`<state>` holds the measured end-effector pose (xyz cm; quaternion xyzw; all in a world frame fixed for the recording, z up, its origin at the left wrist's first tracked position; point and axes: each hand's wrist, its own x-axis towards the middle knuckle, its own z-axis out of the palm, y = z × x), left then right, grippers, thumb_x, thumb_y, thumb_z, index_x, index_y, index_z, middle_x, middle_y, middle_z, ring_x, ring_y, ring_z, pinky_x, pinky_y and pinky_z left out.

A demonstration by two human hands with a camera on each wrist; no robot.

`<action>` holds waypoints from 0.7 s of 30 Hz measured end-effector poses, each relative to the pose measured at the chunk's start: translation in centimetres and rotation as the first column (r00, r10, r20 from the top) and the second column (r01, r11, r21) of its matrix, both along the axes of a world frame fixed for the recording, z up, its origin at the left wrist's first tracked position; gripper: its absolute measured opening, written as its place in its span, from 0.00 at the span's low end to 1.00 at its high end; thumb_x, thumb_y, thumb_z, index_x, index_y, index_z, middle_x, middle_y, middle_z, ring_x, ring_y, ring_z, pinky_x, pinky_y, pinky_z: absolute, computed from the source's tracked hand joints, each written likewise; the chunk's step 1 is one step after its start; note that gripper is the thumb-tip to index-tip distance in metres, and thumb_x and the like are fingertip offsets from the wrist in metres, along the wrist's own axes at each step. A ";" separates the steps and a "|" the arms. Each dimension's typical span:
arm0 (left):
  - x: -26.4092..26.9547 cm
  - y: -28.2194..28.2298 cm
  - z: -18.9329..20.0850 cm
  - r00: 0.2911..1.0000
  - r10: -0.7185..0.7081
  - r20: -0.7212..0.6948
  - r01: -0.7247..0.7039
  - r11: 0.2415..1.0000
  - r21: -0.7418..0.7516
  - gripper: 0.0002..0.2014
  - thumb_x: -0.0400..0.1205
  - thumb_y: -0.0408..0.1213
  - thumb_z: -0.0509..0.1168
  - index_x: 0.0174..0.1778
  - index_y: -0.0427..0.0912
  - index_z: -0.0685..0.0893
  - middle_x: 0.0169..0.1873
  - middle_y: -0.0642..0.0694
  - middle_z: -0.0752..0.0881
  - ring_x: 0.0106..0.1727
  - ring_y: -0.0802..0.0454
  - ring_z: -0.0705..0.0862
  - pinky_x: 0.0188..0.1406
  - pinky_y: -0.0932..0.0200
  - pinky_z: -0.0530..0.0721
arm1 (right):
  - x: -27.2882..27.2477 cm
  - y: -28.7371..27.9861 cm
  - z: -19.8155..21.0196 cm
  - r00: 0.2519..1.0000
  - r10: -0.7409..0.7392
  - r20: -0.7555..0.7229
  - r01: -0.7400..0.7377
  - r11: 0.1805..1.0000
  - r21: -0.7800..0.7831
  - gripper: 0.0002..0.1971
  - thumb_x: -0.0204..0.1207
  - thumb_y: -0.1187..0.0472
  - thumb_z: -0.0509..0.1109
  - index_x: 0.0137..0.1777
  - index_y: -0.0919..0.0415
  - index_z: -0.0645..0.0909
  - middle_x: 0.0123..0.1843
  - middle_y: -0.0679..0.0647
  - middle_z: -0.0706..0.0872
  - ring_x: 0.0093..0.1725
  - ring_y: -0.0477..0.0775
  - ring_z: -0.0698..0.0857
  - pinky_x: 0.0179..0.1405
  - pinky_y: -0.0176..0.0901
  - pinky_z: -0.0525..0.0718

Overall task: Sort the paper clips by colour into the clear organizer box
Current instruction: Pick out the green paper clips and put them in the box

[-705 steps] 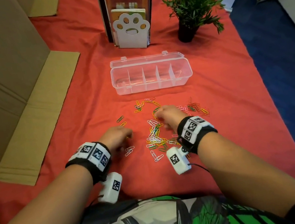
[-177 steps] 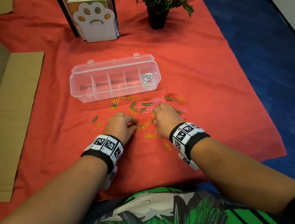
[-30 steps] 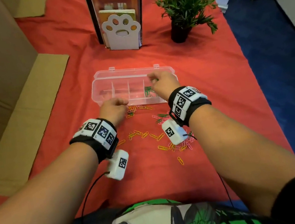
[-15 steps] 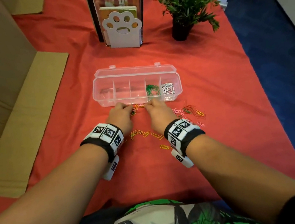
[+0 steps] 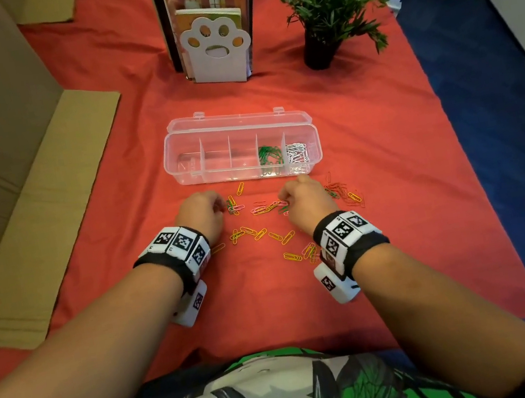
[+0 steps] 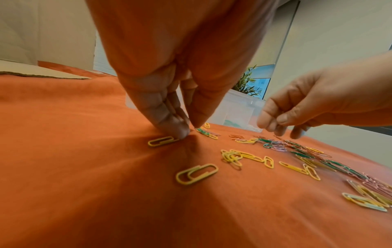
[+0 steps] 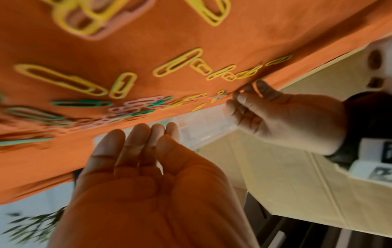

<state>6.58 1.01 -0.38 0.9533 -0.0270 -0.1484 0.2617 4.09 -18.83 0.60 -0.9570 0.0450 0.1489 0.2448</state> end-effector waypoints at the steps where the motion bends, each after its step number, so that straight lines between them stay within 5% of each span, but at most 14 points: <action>1: -0.1 -0.1 0.1 1.000 -0.008 0.006 0.008 1.000 -0.003 0.16 0.75 0.27 0.62 0.56 0.43 0.86 0.53 0.38 0.85 0.55 0.39 0.83 0.58 0.55 0.77 | -0.2 -0.5 -0.1 0.999 -0.035 -0.004 0.035 0.999 0.008 0.18 0.69 0.75 0.61 0.53 0.61 0.84 0.56 0.62 0.79 0.61 0.64 0.78 0.62 0.50 0.79; 4: -0.2 -0.6 0.0 0.998 -0.057 0.021 0.057 0.998 0.003 0.20 0.77 0.28 0.62 0.63 0.48 0.84 0.53 0.37 0.82 0.56 0.39 0.82 0.58 0.57 0.76 | -0.8 -2.0 -0.2 0.992 -0.123 -0.007 0.123 0.992 0.020 0.19 0.67 0.77 0.59 0.51 0.62 0.85 0.53 0.61 0.79 0.58 0.63 0.81 0.59 0.48 0.80; 13: -0.4 -1.2 0.4 0.996 -0.060 0.066 0.053 0.993 0.109 0.10 0.76 0.30 0.67 0.51 0.38 0.88 0.51 0.36 0.81 0.55 0.37 0.81 0.55 0.52 0.78 | -2.5 -5.5 -1.0 0.962 -0.273 -0.009 0.272 0.960 -0.066 0.10 0.74 0.68 0.62 0.50 0.62 0.84 0.57 0.63 0.84 0.58 0.64 0.83 0.57 0.47 0.81; 21: -0.8 -0.9 0.4 0.999 0.008 0.047 -0.011 0.998 0.059 0.07 0.78 0.30 0.63 0.49 0.36 0.83 0.50 0.33 0.85 0.54 0.35 0.82 0.54 0.49 0.78 | -3.9 -3.1 -1.9 0.994 0.073 0.077 -0.052 0.968 -0.246 0.13 0.72 0.72 0.61 0.56 0.66 0.79 0.57 0.62 0.78 0.61 0.65 0.76 0.60 0.52 0.78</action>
